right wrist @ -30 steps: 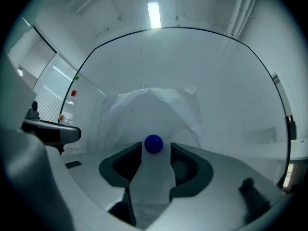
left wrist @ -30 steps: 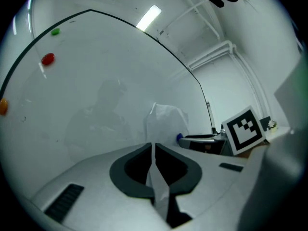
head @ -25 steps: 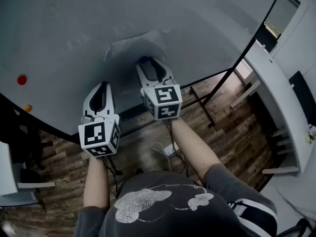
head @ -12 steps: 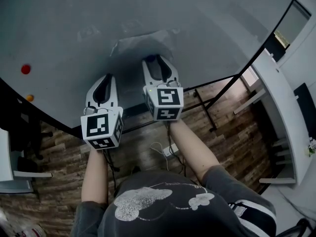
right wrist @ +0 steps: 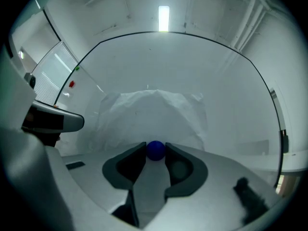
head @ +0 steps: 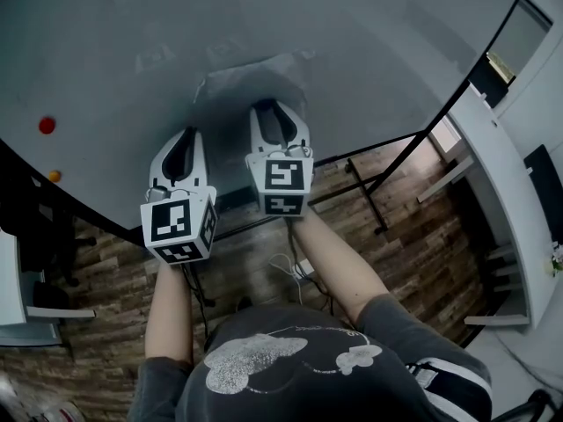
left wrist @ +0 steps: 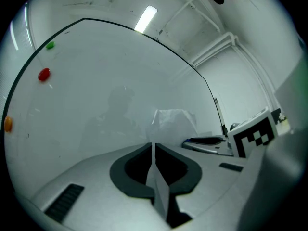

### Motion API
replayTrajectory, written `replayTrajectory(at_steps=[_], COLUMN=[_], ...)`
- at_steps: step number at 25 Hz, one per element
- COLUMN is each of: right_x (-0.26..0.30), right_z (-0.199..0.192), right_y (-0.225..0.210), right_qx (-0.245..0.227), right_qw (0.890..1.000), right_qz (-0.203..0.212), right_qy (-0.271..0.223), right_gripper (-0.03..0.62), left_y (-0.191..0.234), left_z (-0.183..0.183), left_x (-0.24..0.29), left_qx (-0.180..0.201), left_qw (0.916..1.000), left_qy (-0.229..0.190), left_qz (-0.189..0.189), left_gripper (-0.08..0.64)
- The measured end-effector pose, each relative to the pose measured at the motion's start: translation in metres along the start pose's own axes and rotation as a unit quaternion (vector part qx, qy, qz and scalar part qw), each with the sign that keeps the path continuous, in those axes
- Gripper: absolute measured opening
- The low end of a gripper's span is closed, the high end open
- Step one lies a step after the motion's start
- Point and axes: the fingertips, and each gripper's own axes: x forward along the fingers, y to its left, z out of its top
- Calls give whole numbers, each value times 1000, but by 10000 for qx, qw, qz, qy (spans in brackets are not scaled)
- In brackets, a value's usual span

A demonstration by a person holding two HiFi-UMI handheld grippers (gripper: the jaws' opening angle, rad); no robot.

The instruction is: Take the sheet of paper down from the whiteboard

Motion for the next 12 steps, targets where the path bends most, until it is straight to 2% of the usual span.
replayTrajectory(at_steps=[4,7,8,10,12], right_x=[1,0,0,0,0], right_z=[-1,-1,-1,-1,-1], right_y=[1,0,0,1,1], right_qx=[72,109,115,138,167], right_qw=[9999,9998,9998,9998,9997], right_qz=[91,133,138,146,156], right_qy=[20,46,54,75,90], right_gripper=[130,130,130,130,130], left_y=[2,-1,-4,-9,-10], left_z=[13,30,35,40,43], left_x=[0,1,3,9,15], left_qx=[183,509,625,741,806], left_qw=[9997,9981,9974,9968,9964], left_qy=[-138,-324,-340,-296,-268], left_qz=[69,112,70,-34,-3], left_gripper=[15,17,37,160,170])
